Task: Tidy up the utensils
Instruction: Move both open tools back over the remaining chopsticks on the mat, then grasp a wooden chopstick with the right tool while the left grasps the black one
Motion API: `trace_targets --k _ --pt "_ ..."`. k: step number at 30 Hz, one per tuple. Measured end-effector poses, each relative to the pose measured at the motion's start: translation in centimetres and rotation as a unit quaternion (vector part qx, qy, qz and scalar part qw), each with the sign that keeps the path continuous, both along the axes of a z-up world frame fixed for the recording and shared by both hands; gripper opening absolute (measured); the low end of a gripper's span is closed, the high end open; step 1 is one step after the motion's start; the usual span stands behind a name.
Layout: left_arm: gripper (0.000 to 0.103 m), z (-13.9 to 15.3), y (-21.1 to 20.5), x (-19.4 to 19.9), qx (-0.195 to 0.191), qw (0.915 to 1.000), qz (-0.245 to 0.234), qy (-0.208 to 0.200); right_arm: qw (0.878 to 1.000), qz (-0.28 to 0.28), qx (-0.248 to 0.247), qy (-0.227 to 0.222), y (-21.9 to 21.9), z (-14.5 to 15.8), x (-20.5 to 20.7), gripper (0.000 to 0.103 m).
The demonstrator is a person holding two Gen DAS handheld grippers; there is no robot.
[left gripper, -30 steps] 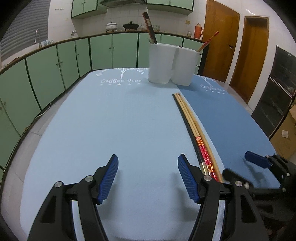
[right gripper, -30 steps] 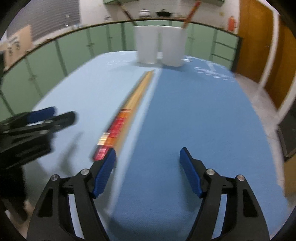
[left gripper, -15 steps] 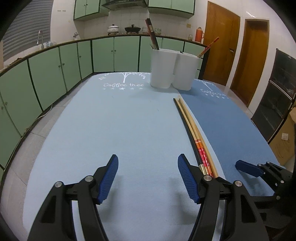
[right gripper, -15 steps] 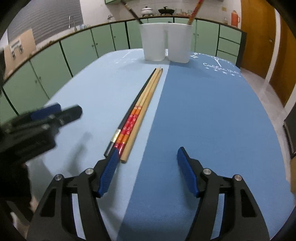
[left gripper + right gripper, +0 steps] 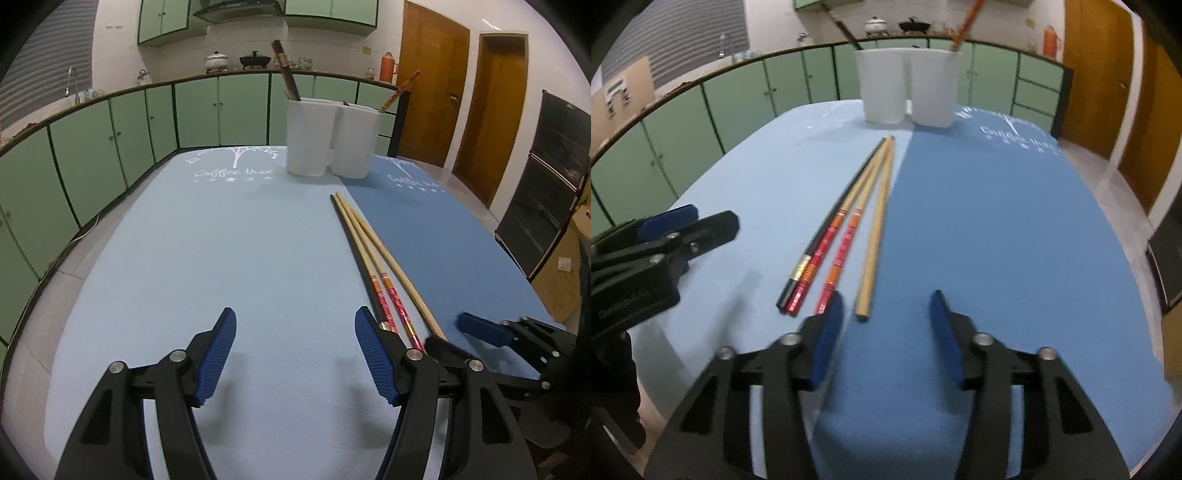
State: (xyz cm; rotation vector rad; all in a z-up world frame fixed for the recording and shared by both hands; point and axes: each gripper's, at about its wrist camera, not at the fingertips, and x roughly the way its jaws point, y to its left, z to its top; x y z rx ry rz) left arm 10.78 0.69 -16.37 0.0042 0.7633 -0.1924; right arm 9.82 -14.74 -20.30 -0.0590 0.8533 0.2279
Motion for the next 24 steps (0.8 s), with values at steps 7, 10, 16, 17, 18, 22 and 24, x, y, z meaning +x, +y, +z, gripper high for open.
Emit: trace_targets --k 7,10,16,17,18,22,24 --pt "0.066 -0.3 -1.7 -0.7 -0.004 0.9996 -0.027 0.012 0.999 -0.031 0.015 0.005 -2.1 0.2 0.4 0.006" --pt "0.066 -0.6 -2.8 -1.1 -0.001 0.9991 -0.041 0.016 0.999 -0.036 0.021 0.005 -2.6 0.1 0.3 0.006" --pt "0.066 -1.7 -4.0 -0.9 0.014 0.9984 -0.046 0.029 0.999 -0.039 0.036 0.009 -3.2 0.1 0.2 0.006" --pt "0.066 -2.0 -4.1 -0.8 0.015 0.9983 -0.046 0.032 0.999 -0.04 0.035 0.009 -3.3 0.1 0.2 0.006" --pt "0.066 -2.2 -4.1 -0.6 0.016 0.9982 -0.045 0.036 0.999 -0.04 0.035 0.009 -3.3 0.1 0.2 0.006" --pt "0.067 -2.7 -4.0 -0.5 0.015 0.9985 -0.04 0.033 0.998 -0.041 0.036 0.008 -3.4 0.1 0.0 0.006" --pt "0.067 -2.7 -3.9 -0.5 0.023 0.9986 -0.035 0.031 0.999 -0.041 0.034 0.007 -3.3 0.1 0.0 0.006"
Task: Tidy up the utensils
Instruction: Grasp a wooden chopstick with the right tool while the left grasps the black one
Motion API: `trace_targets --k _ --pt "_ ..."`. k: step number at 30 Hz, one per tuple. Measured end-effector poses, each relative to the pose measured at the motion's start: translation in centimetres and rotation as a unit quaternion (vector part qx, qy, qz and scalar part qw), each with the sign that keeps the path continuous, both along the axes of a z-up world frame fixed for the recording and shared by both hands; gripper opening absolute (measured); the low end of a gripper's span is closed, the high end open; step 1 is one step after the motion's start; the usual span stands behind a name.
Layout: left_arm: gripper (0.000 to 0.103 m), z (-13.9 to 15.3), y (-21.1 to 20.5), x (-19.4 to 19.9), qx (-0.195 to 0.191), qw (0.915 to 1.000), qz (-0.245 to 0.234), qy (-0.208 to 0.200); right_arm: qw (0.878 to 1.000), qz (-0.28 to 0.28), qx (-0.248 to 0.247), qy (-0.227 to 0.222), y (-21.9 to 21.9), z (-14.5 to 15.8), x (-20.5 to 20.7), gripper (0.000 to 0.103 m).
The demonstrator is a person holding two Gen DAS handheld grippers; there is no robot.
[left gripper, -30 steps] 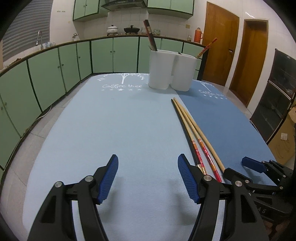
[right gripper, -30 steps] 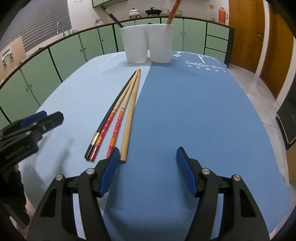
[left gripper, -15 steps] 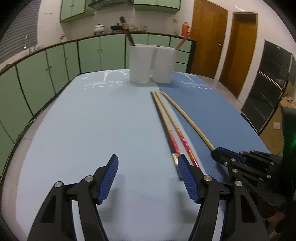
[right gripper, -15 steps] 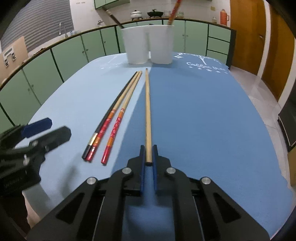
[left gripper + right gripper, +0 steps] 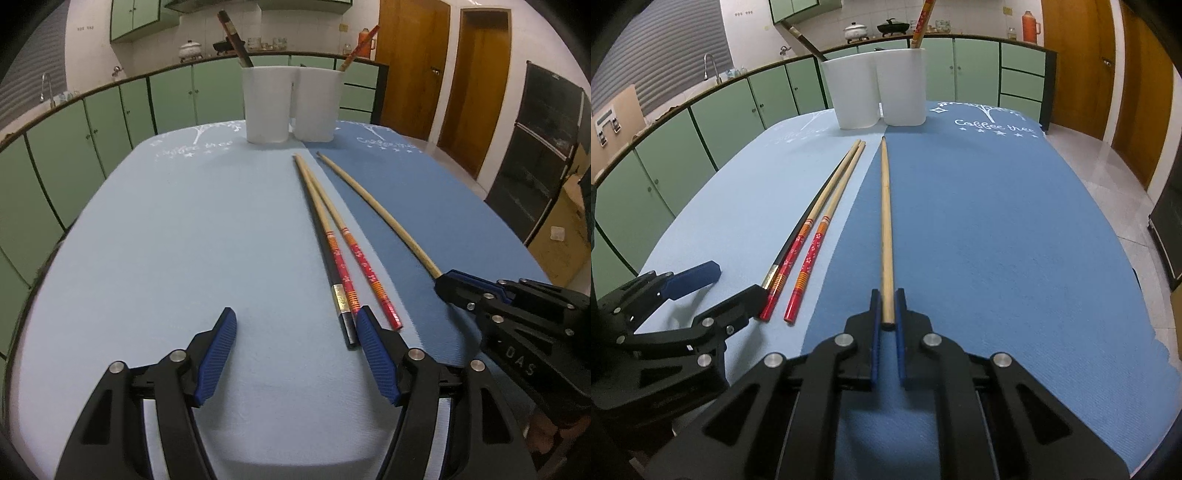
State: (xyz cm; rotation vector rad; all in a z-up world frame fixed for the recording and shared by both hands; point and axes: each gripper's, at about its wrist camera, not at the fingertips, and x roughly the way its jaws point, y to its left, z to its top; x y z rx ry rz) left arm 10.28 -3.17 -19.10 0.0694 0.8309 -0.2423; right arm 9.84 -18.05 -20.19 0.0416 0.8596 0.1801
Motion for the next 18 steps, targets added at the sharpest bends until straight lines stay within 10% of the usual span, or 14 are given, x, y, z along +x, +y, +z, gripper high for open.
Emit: trace_targets --k 10,18 --pt "0.061 -0.2 0.4 0.1 0.01 0.9999 0.011 -0.002 1.0 0.001 0.001 -0.006 -0.1 -0.1 -0.3 0.007" --pt "0.01 -0.2 -0.7 -0.6 -0.004 0.9999 -0.009 -0.01 1.0 0.001 0.012 -0.015 -0.5 -0.3 -0.4 0.006"
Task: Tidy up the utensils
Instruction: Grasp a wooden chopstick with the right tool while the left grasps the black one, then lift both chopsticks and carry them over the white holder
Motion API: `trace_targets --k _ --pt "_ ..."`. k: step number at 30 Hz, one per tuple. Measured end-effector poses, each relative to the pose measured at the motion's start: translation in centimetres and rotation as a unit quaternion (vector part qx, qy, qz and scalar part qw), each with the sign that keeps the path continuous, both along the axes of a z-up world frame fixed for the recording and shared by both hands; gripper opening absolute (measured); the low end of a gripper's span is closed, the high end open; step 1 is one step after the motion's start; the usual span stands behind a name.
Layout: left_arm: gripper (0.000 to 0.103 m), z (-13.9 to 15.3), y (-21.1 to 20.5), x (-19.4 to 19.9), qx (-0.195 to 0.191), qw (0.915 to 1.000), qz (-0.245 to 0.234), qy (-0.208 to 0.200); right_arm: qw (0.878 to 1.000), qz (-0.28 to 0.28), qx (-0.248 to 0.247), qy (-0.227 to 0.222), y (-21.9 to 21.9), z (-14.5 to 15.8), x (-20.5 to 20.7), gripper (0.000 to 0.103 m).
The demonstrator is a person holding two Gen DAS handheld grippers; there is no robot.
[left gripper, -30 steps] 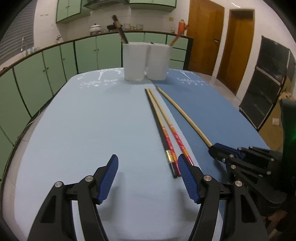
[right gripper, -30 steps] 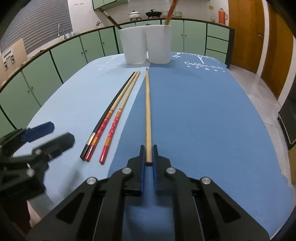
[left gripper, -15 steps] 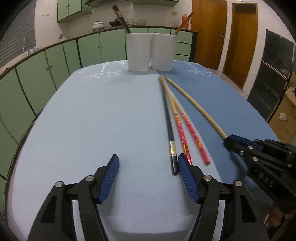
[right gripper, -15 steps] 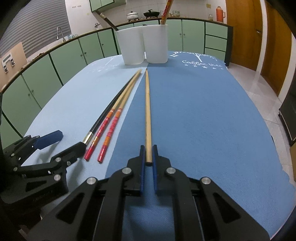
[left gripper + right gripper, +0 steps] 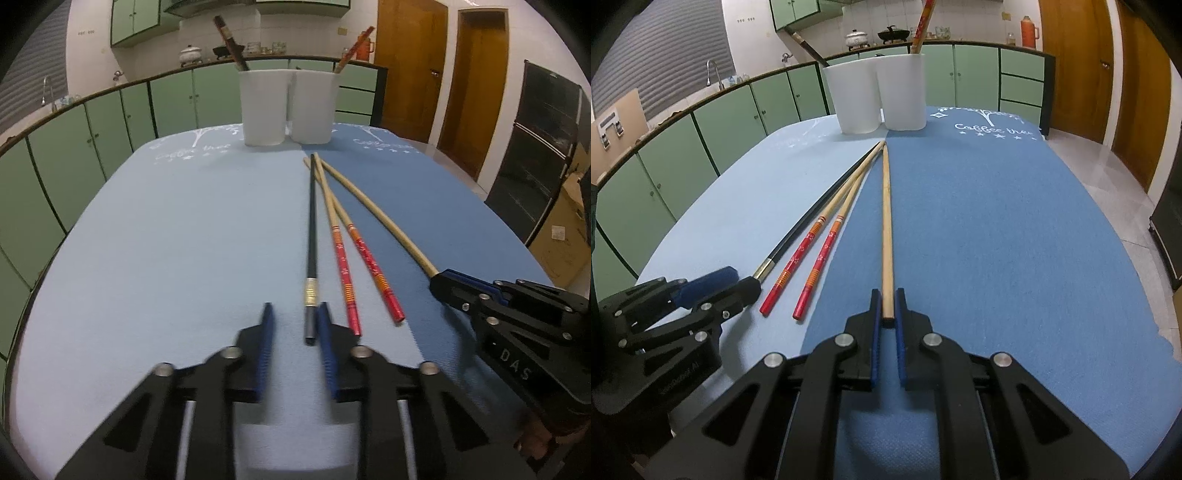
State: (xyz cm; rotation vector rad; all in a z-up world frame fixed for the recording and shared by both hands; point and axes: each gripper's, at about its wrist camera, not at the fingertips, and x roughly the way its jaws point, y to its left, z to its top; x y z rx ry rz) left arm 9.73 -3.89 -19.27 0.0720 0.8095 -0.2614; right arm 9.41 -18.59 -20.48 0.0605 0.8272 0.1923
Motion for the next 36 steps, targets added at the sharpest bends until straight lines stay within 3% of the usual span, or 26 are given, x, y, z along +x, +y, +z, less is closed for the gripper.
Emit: trace_targets --k 9,18,28,36 --pt "0.006 0.9 -0.4 -0.1 0.008 0.9999 -0.001 -0.011 1.0 0.004 0.015 0.005 -0.5 1.4 0.2 0.006" --pt "0.006 6.9 0.3 -0.7 0.004 0.9971 -0.001 -0.076 0.999 0.007 0.016 -0.049 -1.5 6.1 0.1 0.006" --pt "0.006 14.9 0.7 0.0 -0.017 0.9858 -0.01 -0.167 0.993 0.021 0.042 -0.11 -2.9 13.2 1.0 0.006" --pt "0.006 17.8 0.8 1.9 -0.032 0.9817 -0.022 -0.186 0.988 0.036 0.066 -0.135 -3.5 18.1 3.0 0.006"
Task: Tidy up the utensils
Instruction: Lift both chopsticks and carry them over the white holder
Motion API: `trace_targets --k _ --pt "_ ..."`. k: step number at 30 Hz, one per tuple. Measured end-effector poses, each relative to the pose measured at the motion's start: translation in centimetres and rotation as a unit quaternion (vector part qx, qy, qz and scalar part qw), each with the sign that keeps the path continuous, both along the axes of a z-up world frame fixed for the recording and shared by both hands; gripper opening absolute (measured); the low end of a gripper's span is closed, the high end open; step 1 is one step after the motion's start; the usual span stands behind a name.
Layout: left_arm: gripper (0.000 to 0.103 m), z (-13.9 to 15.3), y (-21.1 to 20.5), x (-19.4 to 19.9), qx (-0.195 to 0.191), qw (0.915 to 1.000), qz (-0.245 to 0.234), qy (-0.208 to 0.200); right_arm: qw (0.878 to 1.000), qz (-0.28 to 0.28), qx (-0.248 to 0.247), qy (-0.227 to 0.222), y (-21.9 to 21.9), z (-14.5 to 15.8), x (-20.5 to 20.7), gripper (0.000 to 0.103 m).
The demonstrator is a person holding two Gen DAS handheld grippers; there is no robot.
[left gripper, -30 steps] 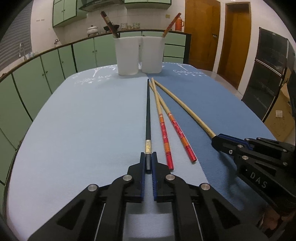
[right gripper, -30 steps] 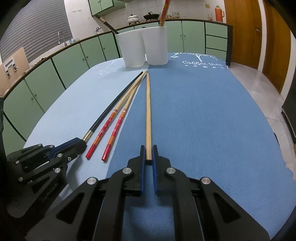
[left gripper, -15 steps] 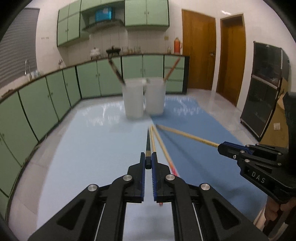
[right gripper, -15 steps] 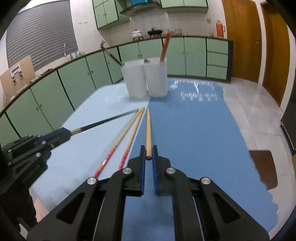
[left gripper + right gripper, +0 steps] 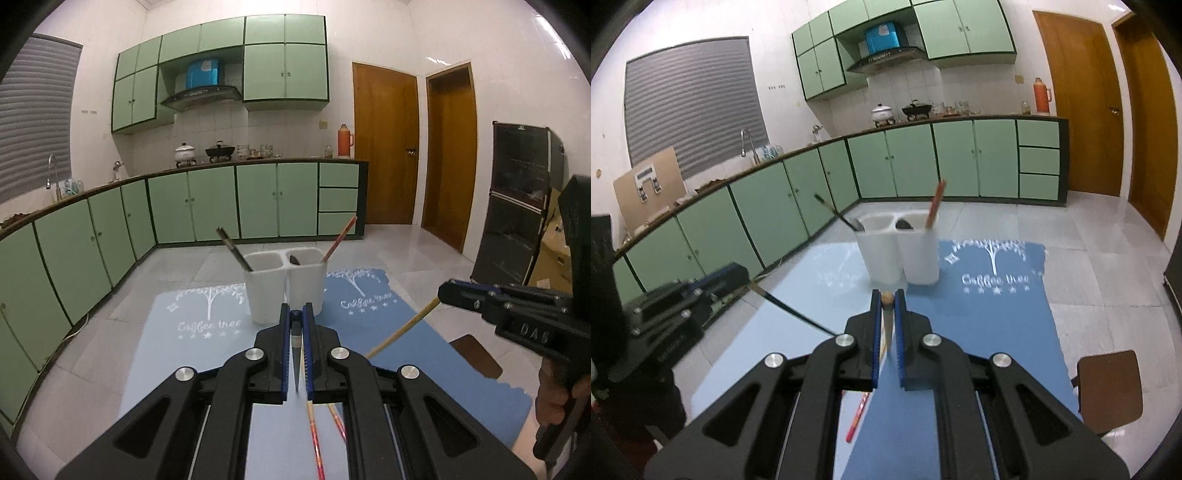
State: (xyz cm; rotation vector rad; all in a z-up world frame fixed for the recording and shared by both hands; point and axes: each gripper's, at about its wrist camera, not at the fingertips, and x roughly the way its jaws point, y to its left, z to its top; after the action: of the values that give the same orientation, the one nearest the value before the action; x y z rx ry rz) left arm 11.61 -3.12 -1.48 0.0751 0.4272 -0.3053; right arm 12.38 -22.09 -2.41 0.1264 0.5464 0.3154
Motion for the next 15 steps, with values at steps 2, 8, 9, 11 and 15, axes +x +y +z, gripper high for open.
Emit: trace_targets --k 2,8,9,11,15 --pt "0.006 0.5 0.0 0.3 -0.005 1.0 -0.004 -0.001 1.0 0.005 0.003 0.0 -0.1 0.9 0.5 0.006" --pt "0.006 1.4 -0.2 0.9 -0.004 0.9999 -0.011 -0.009 1.0 0.017 -0.007 0.011 0.0 2.5 2.2 0.006" --pt "0.006 1.5 -0.2 0.9 -0.004 0.9999 -0.012 -0.01 1.0 0.019 -0.007 0.01 -0.1 2.7 2.5 0.006" --pt "0.006 1.9 -0.3 0.9 -0.006 0.9998 -0.014 -0.011 1.0 0.023 -0.006 0.005 -0.2 3.5 2.9 0.006" --pt "0.006 2.8 -0.2 1.5 -0.015 0.9995 -0.016 -0.02 1.0 0.027 -0.001 -0.013 -0.4 5.5 4.0 0.006"
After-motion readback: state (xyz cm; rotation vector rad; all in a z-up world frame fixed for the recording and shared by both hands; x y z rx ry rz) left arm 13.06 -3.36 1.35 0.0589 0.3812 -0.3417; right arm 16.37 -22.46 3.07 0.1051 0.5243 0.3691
